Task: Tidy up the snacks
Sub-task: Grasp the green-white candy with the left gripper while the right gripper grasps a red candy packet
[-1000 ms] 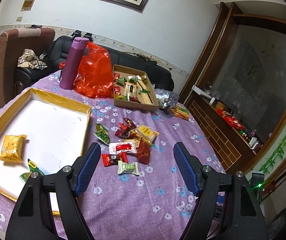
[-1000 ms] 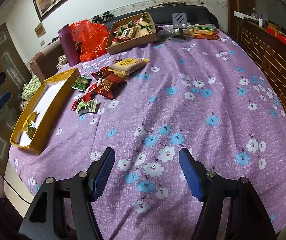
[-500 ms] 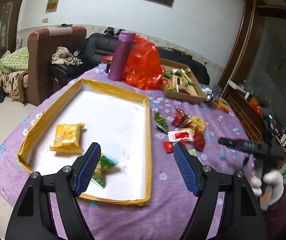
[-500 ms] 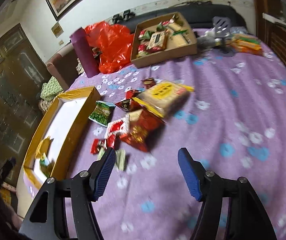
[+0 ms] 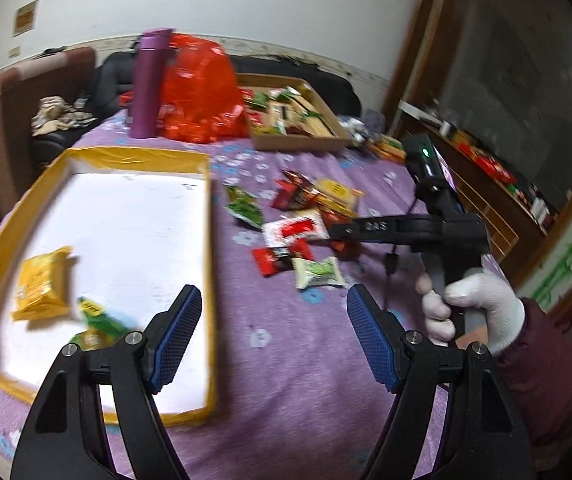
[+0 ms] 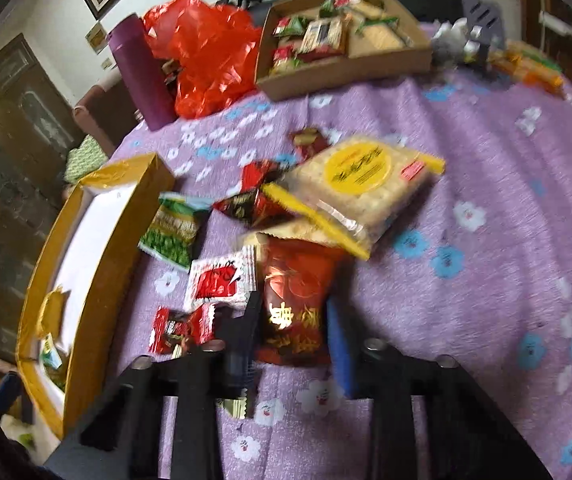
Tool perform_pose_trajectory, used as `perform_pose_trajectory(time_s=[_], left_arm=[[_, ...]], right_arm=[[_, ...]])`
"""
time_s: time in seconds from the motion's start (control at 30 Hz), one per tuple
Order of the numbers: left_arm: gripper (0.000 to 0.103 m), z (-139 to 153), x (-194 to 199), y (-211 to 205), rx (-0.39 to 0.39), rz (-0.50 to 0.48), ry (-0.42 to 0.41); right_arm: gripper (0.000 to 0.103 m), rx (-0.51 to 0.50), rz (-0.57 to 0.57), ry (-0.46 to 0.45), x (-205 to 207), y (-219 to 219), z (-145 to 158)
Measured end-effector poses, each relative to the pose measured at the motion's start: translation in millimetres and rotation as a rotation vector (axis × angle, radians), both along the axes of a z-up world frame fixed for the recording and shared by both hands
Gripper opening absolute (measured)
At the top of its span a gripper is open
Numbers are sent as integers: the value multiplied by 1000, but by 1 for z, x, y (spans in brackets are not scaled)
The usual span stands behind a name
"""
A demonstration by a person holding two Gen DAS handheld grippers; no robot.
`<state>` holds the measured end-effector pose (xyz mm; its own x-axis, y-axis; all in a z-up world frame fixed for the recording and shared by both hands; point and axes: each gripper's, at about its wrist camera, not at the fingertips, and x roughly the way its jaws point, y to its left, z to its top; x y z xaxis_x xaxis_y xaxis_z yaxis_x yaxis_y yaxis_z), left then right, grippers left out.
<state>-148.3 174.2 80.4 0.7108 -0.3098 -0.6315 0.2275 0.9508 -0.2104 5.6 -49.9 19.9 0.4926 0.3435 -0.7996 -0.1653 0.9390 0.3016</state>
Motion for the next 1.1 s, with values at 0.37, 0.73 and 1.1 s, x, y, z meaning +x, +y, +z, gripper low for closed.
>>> perform_pose_trajectory(time_s=[0.37, 0.73, 1.1], left_arm=[[75, -25, 50, -77, 117, -143, 109], [45, -69, 99, -110, 248, -157, 221], [43, -63, 85, -118, 237, -191, 202]], right_arm=[[29, 33, -48, -77, -26, -60, -1], [29, 180, -60, -91, -25, -87, -2], [29, 187, -74, -101, -28, -87, 0]])
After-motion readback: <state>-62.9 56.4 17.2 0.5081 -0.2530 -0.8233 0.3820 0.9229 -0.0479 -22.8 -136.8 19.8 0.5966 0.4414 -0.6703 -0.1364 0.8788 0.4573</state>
